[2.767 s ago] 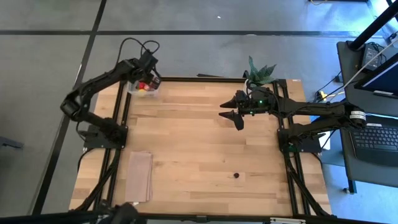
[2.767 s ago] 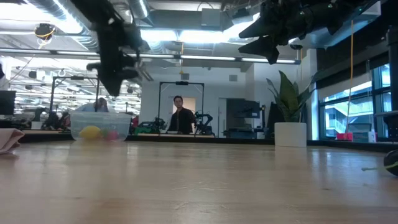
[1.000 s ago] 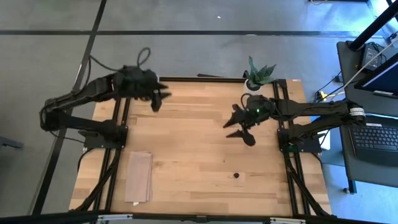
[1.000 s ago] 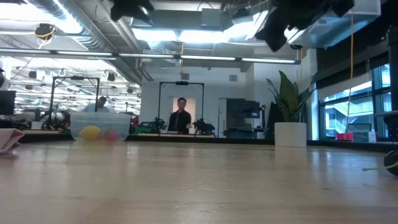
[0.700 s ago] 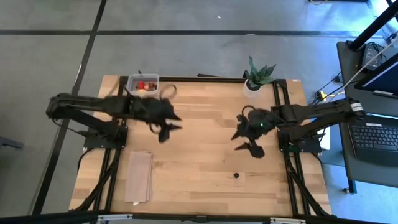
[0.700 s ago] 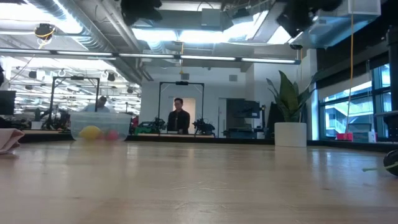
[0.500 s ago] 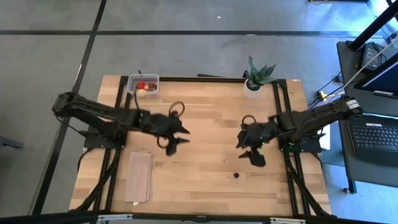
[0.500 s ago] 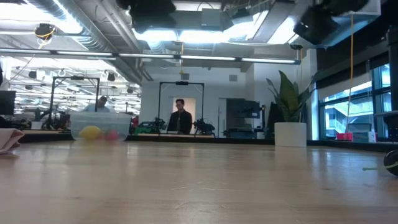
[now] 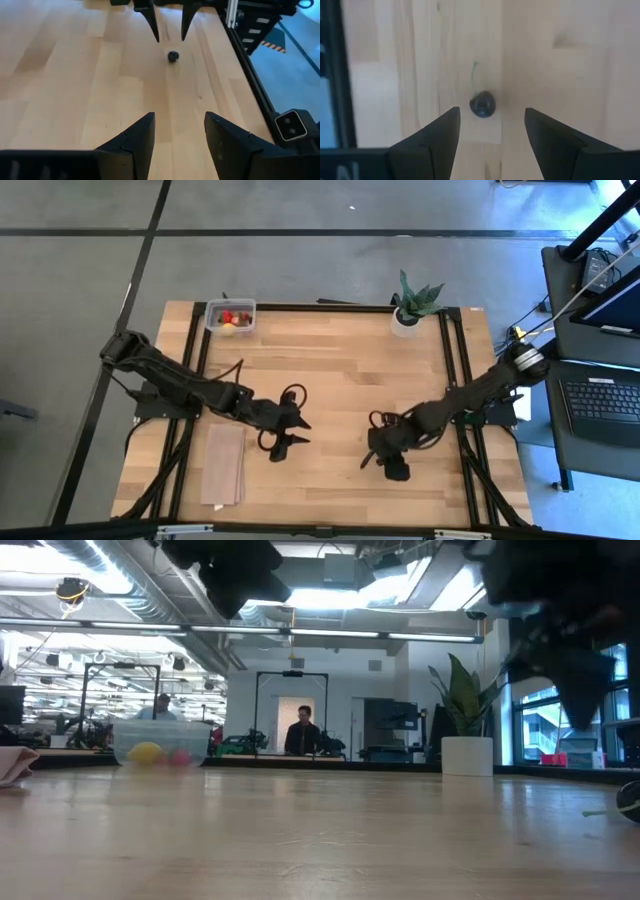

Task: Pick and placing Produce into tupperware
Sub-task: Put the black cherry into the transparent container

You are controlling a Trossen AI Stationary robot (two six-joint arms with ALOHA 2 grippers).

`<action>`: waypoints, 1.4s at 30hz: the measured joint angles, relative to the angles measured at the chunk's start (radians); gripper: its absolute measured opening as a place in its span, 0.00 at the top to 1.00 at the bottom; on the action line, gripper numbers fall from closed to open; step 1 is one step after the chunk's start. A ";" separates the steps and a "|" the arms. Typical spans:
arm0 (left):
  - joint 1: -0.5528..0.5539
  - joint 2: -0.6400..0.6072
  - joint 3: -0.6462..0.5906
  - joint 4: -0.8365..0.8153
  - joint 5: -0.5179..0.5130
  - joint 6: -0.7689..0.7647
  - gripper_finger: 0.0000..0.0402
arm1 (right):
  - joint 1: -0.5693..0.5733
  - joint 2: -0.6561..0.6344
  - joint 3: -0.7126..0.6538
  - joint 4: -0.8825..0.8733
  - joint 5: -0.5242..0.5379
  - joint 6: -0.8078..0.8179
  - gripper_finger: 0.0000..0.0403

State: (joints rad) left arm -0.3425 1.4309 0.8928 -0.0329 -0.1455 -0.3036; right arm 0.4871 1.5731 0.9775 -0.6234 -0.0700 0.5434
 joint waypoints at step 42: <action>-0.021 0.007 0.001 0.005 -0.030 -0.009 0.60 | 0.043 0.206 0.001 0.077 0.059 -0.028 0.44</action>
State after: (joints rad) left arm -0.3630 1.4376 0.8940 -0.0280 -0.1753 -0.3122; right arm 0.5301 1.7790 0.9787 -0.5465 -0.0105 0.5152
